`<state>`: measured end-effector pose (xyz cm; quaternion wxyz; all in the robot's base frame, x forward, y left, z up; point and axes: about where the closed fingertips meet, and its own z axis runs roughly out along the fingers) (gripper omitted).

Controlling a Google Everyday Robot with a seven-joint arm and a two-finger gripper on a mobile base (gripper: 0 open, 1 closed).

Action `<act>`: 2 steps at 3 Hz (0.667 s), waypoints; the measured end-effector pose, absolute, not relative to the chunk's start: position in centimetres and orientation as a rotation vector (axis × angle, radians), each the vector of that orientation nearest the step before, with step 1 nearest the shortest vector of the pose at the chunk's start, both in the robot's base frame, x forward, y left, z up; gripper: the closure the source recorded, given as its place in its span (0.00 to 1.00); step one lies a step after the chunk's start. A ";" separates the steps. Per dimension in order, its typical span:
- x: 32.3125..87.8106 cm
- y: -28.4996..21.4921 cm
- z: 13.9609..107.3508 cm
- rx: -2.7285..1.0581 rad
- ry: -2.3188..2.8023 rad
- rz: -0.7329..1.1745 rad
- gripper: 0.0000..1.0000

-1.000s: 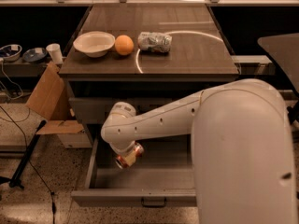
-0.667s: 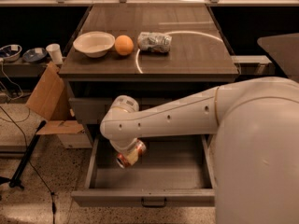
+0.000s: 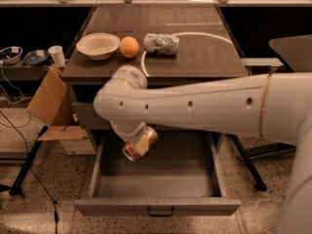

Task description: Pick coke can from middle drawer and place on counter

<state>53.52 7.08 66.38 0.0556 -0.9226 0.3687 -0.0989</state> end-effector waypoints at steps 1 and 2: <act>54.3 5.6 71.7 -2.840 1.138 -0.358 1.00; 55.8 3.5 76.6 -2.848 1.189 -0.403 1.00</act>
Offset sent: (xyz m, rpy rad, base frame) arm 0.0432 -0.0604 0.1650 -0.1328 -0.0427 -0.0854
